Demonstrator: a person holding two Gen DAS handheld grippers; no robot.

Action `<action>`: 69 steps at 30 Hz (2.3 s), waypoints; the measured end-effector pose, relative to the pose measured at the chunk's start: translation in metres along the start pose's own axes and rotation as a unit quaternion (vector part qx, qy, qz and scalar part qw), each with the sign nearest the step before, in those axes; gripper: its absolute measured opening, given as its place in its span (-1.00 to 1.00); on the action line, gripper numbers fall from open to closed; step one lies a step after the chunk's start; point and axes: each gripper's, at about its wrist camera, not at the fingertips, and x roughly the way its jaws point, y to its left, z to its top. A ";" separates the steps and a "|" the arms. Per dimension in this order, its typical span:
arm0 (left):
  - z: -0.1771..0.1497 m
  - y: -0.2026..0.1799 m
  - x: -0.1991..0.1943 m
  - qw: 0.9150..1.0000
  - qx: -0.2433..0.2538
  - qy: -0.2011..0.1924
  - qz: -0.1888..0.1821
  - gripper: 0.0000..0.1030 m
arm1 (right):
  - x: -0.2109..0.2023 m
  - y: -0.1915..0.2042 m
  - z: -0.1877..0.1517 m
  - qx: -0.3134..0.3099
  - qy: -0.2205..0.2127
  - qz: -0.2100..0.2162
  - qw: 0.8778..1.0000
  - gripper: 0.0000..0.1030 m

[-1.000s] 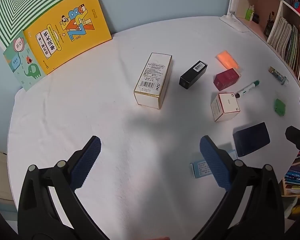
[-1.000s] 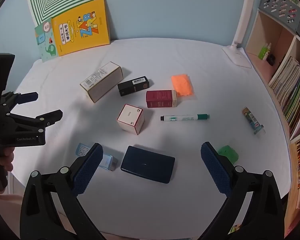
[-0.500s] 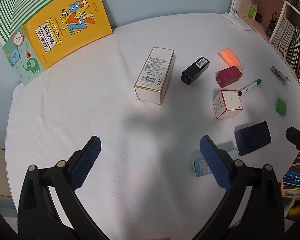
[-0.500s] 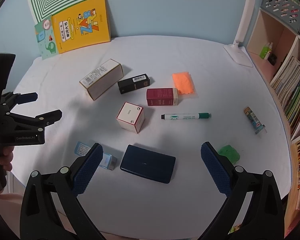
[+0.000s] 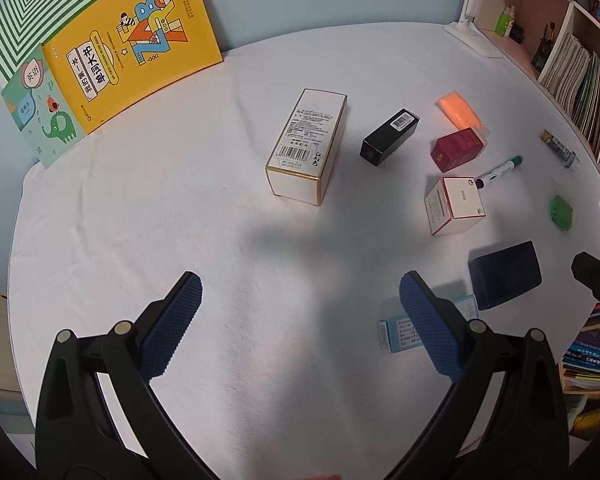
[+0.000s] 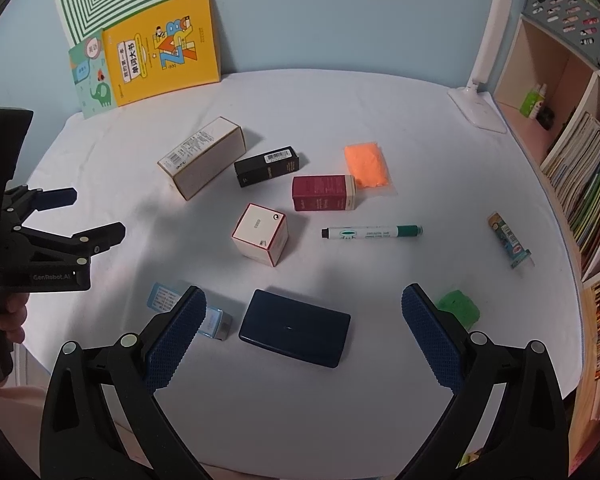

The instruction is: Collect trash

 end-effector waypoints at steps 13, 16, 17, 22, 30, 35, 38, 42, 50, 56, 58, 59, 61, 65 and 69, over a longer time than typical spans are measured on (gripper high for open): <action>-0.002 0.002 0.002 1.000 -0.004 0.004 -0.002 0.88 | 0.000 0.000 -0.001 0.001 0.000 0.002 1.000 0.89; -0.002 0.002 0.002 1.000 -0.004 0.005 -0.002 0.87 | 0.001 0.001 -0.001 0.001 0.001 0.002 1.000 0.89; -0.002 0.002 0.003 1.000 -0.004 0.005 -0.002 0.87 | 0.001 0.001 -0.002 0.000 0.001 0.002 1.000 0.89; -0.002 0.003 0.004 1.000 -0.007 0.008 -0.003 0.88 | 0.001 0.002 -0.001 0.000 0.002 0.001 1.000 0.89; -0.003 0.004 0.006 1.000 -0.009 0.008 -0.002 0.87 | 0.002 0.002 -0.001 -0.002 0.003 0.002 1.000 0.89; -0.004 0.004 0.007 1.000 -0.010 0.009 -0.002 0.87 | 0.003 0.002 -0.001 -0.002 0.004 0.002 1.000 0.89; -0.004 0.004 0.008 1.000 -0.009 0.009 -0.003 0.88 | 0.003 0.002 -0.001 -0.001 0.005 0.002 1.000 0.89; -0.003 0.004 0.009 1.000 -0.007 0.010 -0.003 0.88 | 0.003 0.003 -0.001 -0.003 0.005 0.002 1.000 0.89; 0.003 0.003 0.016 1.000 0.009 0.013 -0.009 0.88 | 0.012 -0.004 0.002 -0.011 0.011 -0.002 1.000 0.89; 0.017 0.005 0.031 0.999 0.042 0.021 -0.017 0.88 | 0.025 -0.020 0.016 -0.032 0.012 -0.013 0.999 0.89; 0.024 0.005 0.037 0.998 0.053 0.023 -0.017 0.87 | 0.030 -0.025 0.023 -0.042 0.014 -0.014 0.999 0.89; 0.028 0.005 0.041 0.998 0.060 0.026 -0.018 0.87 | 0.034 -0.028 0.027 -0.049 0.016 -0.016 0.999 0.89; 0.036 0.004 0.050 0.997 0.071 0.033 -0.018 0.87 | 0.042 -0.031 0.034 -0.062 0.020 -0.013 0.998 0.88; 0.049 0.002 0.065 0.995 0.089 0.043 -0.015 0.87 | 0.064 -0.033 0.047 -0.099 0.034 -0.006 0.994 0.87; 0.062 -0.001 0.078 0.993 0.109 0.052 -0.015 0.86 | 0.084 -0.033 0.059 -0.133 0.039 0.002 0.990 0.87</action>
